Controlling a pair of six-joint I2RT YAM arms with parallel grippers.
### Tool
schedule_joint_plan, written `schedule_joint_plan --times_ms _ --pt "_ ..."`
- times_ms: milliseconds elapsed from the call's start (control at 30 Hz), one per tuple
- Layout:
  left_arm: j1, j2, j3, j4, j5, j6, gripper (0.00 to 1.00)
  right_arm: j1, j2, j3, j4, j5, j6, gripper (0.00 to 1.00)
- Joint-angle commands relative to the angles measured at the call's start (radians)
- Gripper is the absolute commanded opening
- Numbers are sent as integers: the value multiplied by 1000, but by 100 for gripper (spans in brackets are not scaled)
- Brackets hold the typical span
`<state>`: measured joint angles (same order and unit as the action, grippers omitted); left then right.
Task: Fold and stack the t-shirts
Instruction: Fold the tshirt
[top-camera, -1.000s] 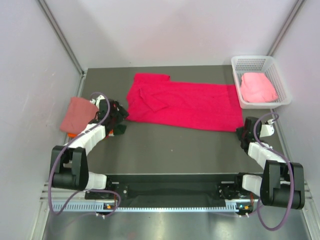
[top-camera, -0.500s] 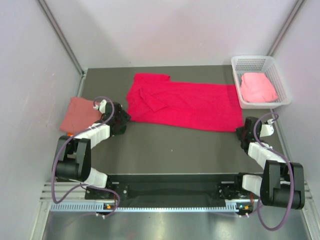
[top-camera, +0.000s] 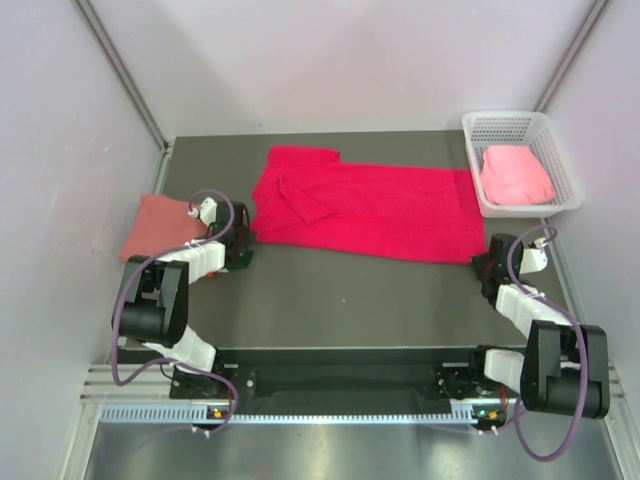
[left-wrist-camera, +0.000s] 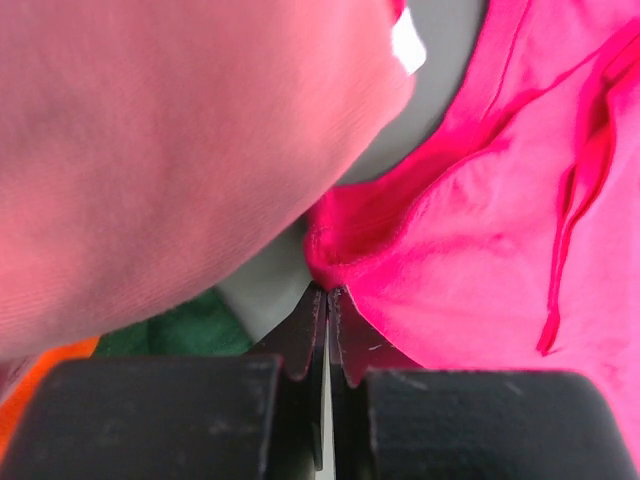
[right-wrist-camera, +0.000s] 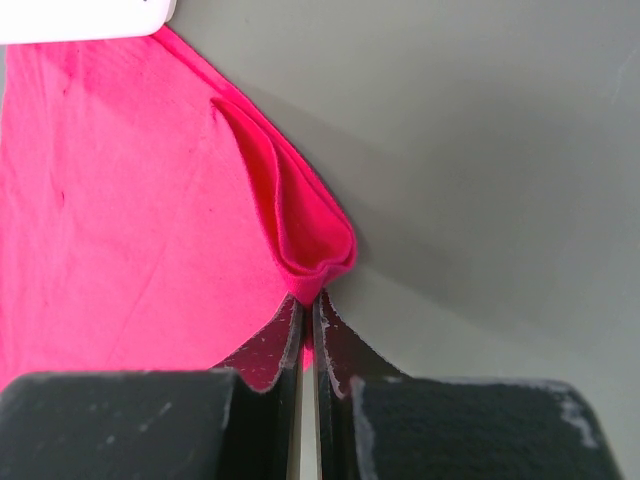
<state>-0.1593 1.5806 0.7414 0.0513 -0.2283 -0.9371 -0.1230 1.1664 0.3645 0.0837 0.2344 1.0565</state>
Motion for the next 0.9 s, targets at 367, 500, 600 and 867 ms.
schedule_joint_plan --times_ms 367,500,600,867 --pt "1 -96 166 -214 -125 -23 0 -10 -94 117 -215 63 -4 0" --pt "0 -169 289 -330 -117 -3 0 -10 -164 252 -352 65 -12 0" --pt "0 -249 340 -404 -121 26 0 -10 -267 295 -413 80 -21 0" --pt "1 -416 78 -432 -120 12 0 -10 -451 113 -542 51 -3 0"
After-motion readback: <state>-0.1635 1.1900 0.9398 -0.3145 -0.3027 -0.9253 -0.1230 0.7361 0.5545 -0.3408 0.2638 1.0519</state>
